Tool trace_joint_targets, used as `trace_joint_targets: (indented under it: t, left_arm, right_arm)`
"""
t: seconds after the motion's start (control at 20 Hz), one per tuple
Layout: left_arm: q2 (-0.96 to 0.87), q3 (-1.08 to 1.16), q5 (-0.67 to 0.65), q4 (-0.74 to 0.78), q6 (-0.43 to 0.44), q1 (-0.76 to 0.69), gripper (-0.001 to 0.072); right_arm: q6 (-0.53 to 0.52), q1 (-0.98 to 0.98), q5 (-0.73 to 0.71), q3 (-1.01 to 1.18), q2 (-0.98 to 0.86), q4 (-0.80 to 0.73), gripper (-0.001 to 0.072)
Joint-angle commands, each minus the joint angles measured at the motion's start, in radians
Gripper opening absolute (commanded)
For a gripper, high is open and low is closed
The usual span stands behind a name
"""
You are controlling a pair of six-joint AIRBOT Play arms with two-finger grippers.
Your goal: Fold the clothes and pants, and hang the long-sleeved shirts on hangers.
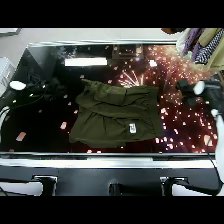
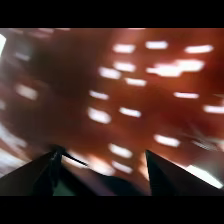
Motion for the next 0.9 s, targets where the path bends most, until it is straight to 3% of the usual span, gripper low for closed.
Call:
trace_joint_targets:
  t: [0.0,0.15,0.35,0.4,0.45,0.5,0.65,0.85]
  left_arm:
    - [0.162,-0.192,-0.229,0.137,0.000,0.055,0.0391]
    - [0.327,-0.447,-0.235,0.137,-0.036,0.050,0.0391]
    - [0.421,-0.621,-0.332,0.141,-0.035,0.036,0.0393]
    - [0.425,-0.640,-0.362,0.150,-0.035,0.031,0.0461]
    - [0.426,-0.653,-0.375,0.161,-0.035,0.022,0.0597]
    - [0.427,-0.663,-0.380,0.173,-0.035,0.013,0.0619]
    - [0.426,-0.672,-0.343,0.174,-0.036,-0.027,0.0619]
    - [0.416,-0.673,-0.277,0.175,-0.079,-0.113,0.0619]
  right_arm:
    - [-0.470,-0.101,0.394,-0.025,0.089,0.150,0.0616]
    - [-0.539,-0.085,0.482,-0.205,0.179,0.176,0.0616]
    - [-0.557,-0.068,0.352,-0.488,0.301,0.332,0.0615]
    - [-0.570,-0.068,0.326,-0.524,0.312,0.356,0.0614]
    - [-0.583,-0.068,0.306,-0.551,0.314,0.369,0.0614]
    - [-0.585,-0.068,0.284,-0.575,0.314,0.379,0.0614]
    - [-0.587,-0.068,0.217,-0.619,0.314,0.393,0.0608]
    - [-0.587,-0.068,0.127,-0.649,0.307,0.473,0.0528]
